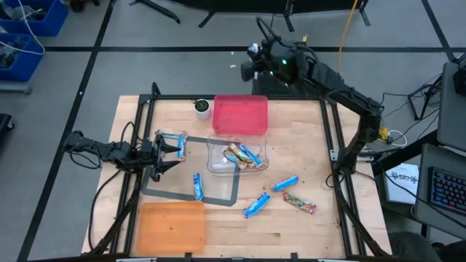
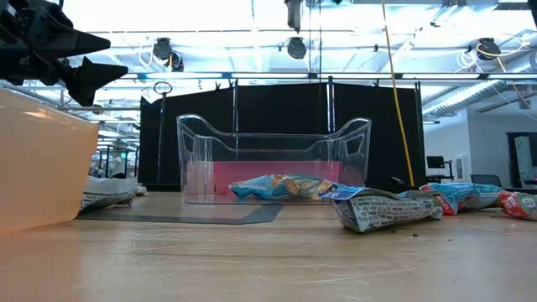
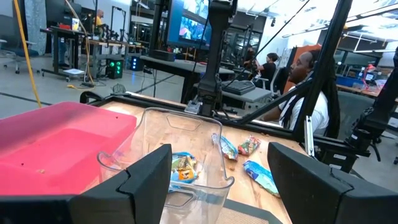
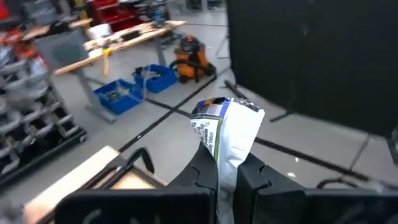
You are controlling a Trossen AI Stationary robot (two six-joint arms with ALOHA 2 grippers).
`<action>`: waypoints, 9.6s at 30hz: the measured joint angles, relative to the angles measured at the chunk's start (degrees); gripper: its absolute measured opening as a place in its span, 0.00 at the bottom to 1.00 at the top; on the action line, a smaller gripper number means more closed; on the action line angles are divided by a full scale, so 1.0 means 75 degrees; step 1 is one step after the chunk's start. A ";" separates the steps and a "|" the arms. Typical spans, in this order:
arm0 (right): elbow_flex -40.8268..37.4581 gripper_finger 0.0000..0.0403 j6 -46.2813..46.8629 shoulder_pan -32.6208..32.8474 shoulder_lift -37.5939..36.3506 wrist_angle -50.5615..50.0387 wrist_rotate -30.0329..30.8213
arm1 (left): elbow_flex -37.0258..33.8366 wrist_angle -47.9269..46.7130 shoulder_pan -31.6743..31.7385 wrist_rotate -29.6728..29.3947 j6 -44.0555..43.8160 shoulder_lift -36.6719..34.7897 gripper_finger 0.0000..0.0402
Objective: Pick and place Granola Bars by type
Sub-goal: Put the top right blue granola bar into the red bin, then put the bottom blue granola bar into the red bin
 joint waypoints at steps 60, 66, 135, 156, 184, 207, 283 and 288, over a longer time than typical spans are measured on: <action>-0.1237 0.01 0.4112 -0.1499 0.3718 -0.2815 -0.1830 | 0.0000 0.0000 0.0002 0.0000 -0.0001 0.0000 0.67; -0.1792 0.01 0.4182 -0.1482 0.3715 -0.2480 -0.1923 | 0.0000 -0.0001 0.0001 0.0000 0.0000 0.0001 0.67; -0.2257 0.67 -0.2485 -0.0027 -0.0787 -0.0483 -0.1820 | -0.0001 0.0000 -0.0001 0.0003 0.0000 0.0001 0.67; -0.2257 0.74 -0.4786 0.0776 -0.2633 -0.0220 -0.7173 | 0.0000 0.0001 0.0002 0.0000 0.0000 0.0003 0.67; -0.2257 0.74 -0.5705 0.3202 -0.2243 -0.2780 -0.6186 | -0.0001 -0.0002 0.0002 0.0000 0.0000 0.0001 0.67; -0.4071 0.74 -0.5786 0.4188 -0.1318 -0.2316 -0.5157 | -0.0001 0.0001 0.0002 -0.0003 0.0000 0.0003 0.67; -0.8199 0.25 -0.5196 0.5017 0.0813 0.2019 -0.5818 | -0.0001 -0.0001 0.0002 0.0000 0.0000 0.0002 0.67; -0.8196 0.10 -0.5180 0.4983 0.0804 0.2049 -0.5824 | 0.0000 -0.0001 -0.0001 0.0000 -0.0001 0.0003 0.67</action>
